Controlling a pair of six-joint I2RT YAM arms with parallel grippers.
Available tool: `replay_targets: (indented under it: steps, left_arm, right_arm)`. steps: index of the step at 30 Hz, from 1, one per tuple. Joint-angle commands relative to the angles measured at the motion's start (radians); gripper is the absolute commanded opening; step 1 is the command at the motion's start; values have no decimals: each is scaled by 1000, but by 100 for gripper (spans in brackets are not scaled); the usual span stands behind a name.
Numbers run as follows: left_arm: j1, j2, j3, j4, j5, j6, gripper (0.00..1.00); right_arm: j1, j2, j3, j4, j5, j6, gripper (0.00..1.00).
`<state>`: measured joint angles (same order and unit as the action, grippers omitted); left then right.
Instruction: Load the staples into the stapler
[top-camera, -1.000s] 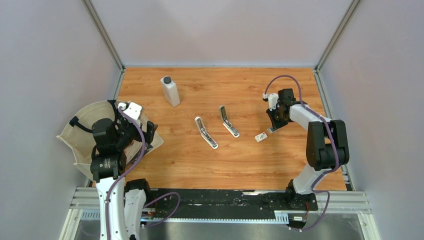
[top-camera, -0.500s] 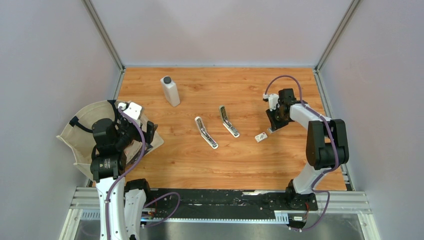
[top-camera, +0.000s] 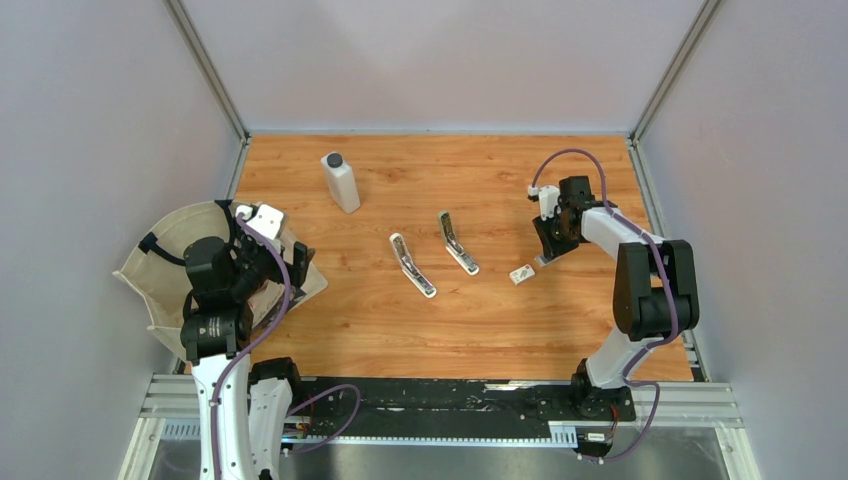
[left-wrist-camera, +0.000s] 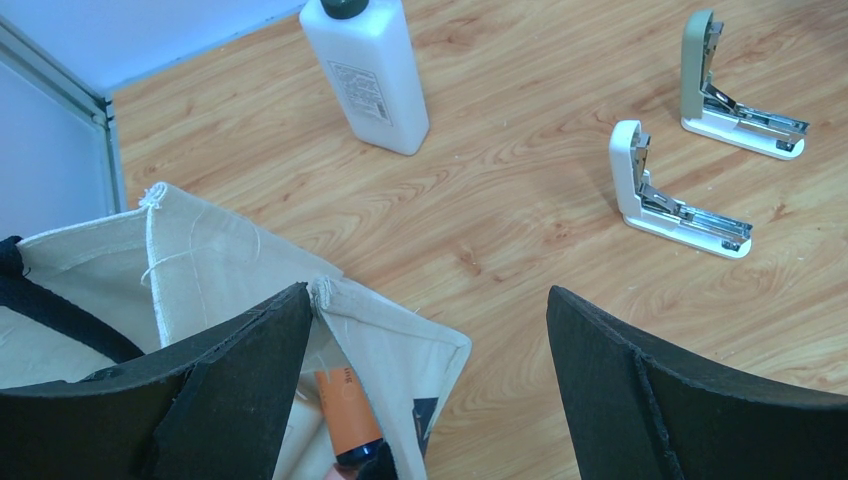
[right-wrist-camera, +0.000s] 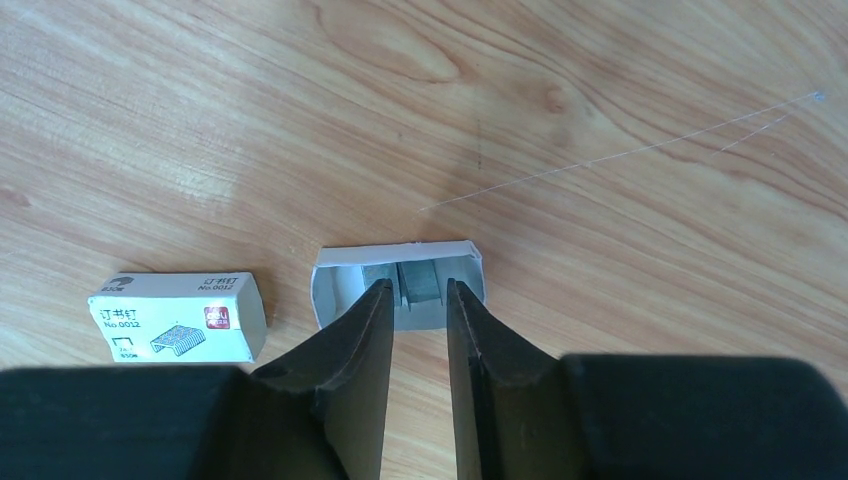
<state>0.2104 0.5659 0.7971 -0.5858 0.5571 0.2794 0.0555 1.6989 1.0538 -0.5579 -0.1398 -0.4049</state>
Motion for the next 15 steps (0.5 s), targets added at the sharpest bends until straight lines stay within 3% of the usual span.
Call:
replay_targets:
  steps: [1,15]
  left_arm:
    - [9,9,-18,-42,-6,-2,95]
    - [9,11,-18,-43,-8,0,95]
  right_arm:
    - [-5,4,25,13,-21,-3,29]
    - [-3,28,34,0,-15,3,36]
